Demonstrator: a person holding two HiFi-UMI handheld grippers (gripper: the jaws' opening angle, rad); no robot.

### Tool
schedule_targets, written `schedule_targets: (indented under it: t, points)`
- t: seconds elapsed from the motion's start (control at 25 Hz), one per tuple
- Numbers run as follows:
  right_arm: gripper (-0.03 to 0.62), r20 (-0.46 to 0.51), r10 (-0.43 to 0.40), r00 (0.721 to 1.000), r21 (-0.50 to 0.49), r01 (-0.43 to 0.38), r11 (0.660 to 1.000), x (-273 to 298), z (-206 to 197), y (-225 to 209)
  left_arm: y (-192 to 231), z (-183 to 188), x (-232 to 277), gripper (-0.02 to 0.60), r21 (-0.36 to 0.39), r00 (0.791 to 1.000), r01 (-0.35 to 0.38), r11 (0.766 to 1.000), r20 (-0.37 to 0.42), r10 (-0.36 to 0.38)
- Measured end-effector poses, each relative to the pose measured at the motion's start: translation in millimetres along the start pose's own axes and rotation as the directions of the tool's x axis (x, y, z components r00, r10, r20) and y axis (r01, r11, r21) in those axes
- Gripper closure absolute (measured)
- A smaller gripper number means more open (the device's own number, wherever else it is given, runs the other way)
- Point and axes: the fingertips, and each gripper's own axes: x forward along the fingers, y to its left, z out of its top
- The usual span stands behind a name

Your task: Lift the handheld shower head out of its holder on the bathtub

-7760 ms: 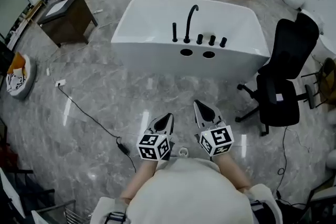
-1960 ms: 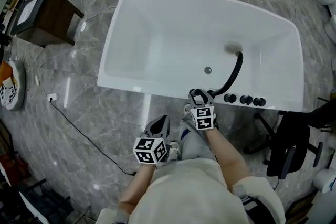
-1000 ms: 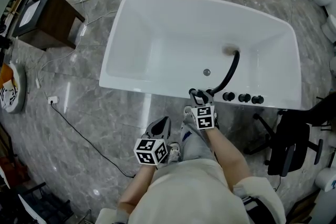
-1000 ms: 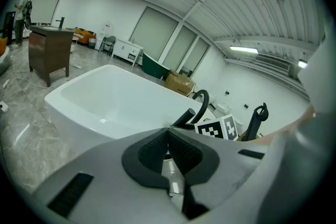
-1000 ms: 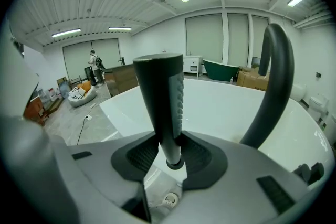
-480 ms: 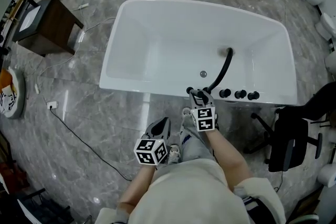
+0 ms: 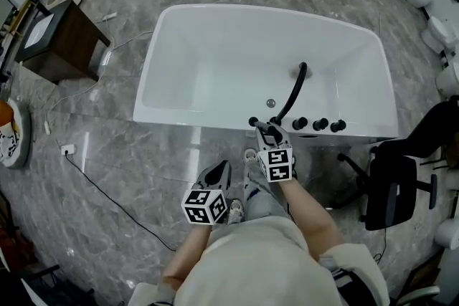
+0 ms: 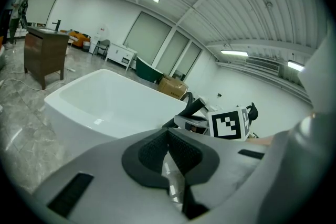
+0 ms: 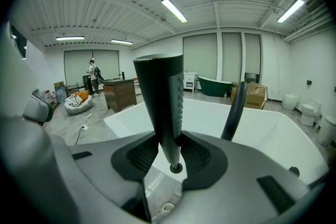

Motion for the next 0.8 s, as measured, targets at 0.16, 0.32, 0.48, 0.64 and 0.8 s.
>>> schedule_targets:
  t: [0.16, 0.32, 0.48, 0.64, 0.8]
  points:
    - [0.453, 0.025, -0.008, 1.000, -0.013, 0.008, 1.000, -15.2, 7.5, 3.1, -7.1, 0.6, -7.4, 0.561, 0.008, 1.000, 0.013, 1.000, 0.010, -0.013]
    - [0.453, 0.048, -0.016, 0.999, -0.027, 0.018, 0.999, -28.6, 14.8, 7.2, -12.6, 0.2, -13.8, 0.561, 0.019, 0.999, 0.026, 0.999, 0.019, -0.026]
    - [0.453, 0.080, -0.018, 0.997, -0.033, 0.021, 0.999, -44.1, 25.2, 12.2, -18.2, 0.3, -21.9, 0.561, 0.029, 0.999, 0.033, 0.999, 0.029, -0.034]
    - [0.453, 0.110, -0.025, 0.994, -0.041, 0.029, 0.999, -58.2, 34.5, 16.8, -22.2, 0.4, -30.3, 0.561, 0.049, 0.998, 0.043, 0.998, 0.034, -0.044]
    - [0.453, 0.139, -0.034, 0.990, -0.049, 0.041, 0.998, -71.9, 42.2, 19.6, -24.6, 0.5, -37.6, 0.561, 0.059, 0.998, 0.046, 0.997, 0.043, -0.048]
